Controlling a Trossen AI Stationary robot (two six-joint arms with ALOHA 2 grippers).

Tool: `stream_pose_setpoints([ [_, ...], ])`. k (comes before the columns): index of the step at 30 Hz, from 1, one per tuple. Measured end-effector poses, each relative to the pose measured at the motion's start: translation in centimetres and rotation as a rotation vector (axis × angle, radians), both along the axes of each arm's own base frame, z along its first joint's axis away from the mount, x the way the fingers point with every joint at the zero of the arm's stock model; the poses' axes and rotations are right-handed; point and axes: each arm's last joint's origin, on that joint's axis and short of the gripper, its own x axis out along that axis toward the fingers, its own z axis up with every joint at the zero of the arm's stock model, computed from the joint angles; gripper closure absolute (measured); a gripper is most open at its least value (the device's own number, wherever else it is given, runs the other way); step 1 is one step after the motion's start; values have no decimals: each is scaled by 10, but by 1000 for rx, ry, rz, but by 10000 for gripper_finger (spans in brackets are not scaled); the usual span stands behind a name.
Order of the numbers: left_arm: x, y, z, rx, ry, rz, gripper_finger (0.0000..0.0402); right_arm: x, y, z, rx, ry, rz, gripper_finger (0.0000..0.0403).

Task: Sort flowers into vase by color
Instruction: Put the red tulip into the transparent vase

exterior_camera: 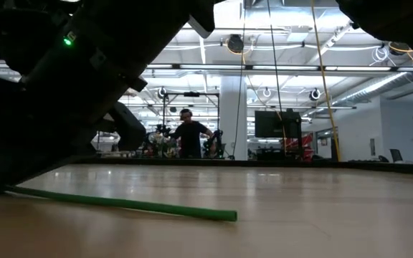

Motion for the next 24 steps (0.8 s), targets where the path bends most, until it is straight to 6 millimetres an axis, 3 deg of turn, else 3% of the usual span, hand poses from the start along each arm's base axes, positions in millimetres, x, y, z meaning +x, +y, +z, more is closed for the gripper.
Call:
stream_pose_setpoints([
  [5, 0, 0, 0, 0, 0, 0, 253, -1, -3, 15, 19, -16, -53, 399],
  [10, 0, 0, 0, 0, 1, 0, 253, -18, -13, 51, 18, 51, -213, 401],
  [13, 0, 0, 0, 0, 0, 0, 253, -39, -20, 78, -5, 112, -390, 401],
  [16, 0, 0, 0, 0, 0, 0, 253, -68, -14, 113, -89, 100, -541, 402],
  [19, 0, 0, 0, 0, 0, -1, 253, -93, -8, 142, -161, 37, -651, 402],
  [24, 0, 0, 0, 0, 0, -1, 253, -116, -9, 177, -286, -151, -739, 402],
])
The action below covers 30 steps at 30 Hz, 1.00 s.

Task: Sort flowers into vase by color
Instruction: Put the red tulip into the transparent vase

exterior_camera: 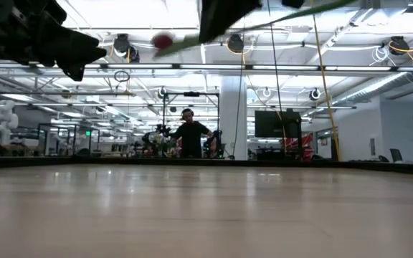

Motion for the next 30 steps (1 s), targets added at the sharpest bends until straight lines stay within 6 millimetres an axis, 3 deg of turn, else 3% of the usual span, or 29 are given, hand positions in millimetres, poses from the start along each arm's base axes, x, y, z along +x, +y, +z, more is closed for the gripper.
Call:
stream_pose_setpoints([
  [3, 0, 0, 0, 0, 0, 0, 253, -5, -6, 8, -52, -35, -5, 403],
  [7, 0, 0, 0, -2, -5, 0, 253, -14, -25, 2, -77, -49, -76, 403],
  [15, 0, 0, 0, -1, -4, 0, 253, -56, -52, -32, 28, -317, -106, 403],
  [18, 0, 0, 0, -1, -4, 0, 253, -64, -71, -44, 146, -407, 17, 403],
  [23, 0, 0, 2, -143, -16, -1, 253, -70, -121, -51, 281, -641, 459, 402],
  [26, 1, 1, 2, -170, -23, 27, 253, -86, -147, -45, 226, -751, 514, 402],
  [30, 1, 2, 4, -217, -47, 63, 254, -105, -172, -42, 186, -681, 573, 402],
])
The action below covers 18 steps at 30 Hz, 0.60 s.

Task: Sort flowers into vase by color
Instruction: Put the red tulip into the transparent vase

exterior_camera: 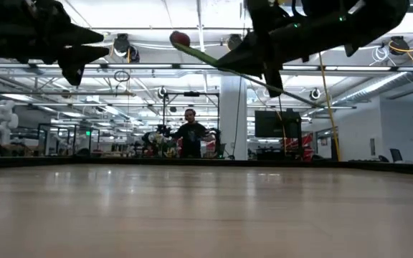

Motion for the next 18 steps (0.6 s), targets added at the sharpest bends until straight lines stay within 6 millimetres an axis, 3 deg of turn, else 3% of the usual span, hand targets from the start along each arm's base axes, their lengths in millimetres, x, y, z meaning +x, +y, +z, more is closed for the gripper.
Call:
stream_pose_setpoints([
  [9, 0, 6, 51, -22, -68, 205, 254, -14, -41, 34, -121, -73, 135, 402],
  [18, 28, 7, 98, 50, -9, 233, 254, 10, -48, 81, -192, -226, 266, 402],
])
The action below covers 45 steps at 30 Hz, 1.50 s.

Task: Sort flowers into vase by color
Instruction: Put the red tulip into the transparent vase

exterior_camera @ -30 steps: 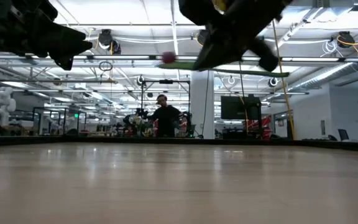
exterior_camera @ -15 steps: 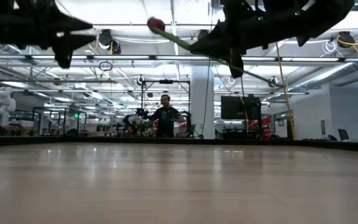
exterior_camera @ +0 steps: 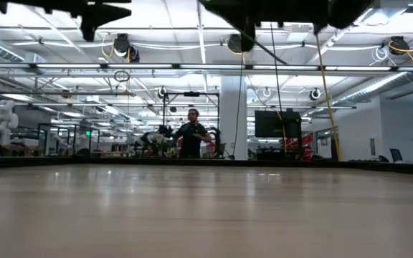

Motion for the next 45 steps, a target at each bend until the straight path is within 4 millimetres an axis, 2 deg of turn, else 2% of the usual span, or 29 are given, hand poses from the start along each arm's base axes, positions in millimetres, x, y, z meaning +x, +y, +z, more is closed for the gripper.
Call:
stream_pose_setpoints([
  [3, 13, 0, 12, 0, 7, -1, 254, 12, 0, 23, -41, -64, 3, 402],
  [9, 36, 0, 39, 4, -90, -12, 254, 34, -2, 73, -77, -190, -20, 402],
  [15, 50, 1, 63, 45, -183, -8, 254, 57, -5, 94, -106, -154, -90, 402],
  [18, 55, 0, 69, 59, -185, -24, 254, 69, 0, 101, -109, -179, -79, 402],
  [23, 57, -1, 79, 74, -202, -65, 254, 85, 7, 99, -114, -189, -59, 402],
  [34, 60, -4, 79, 45, -200, -164, 254, 85, 11, 101, -118, -229, -99, 401],
  [45, 59, -4, 81, 41, -216, -174, 254, 86, 14, 100, -121, -217, -91, 401],
])
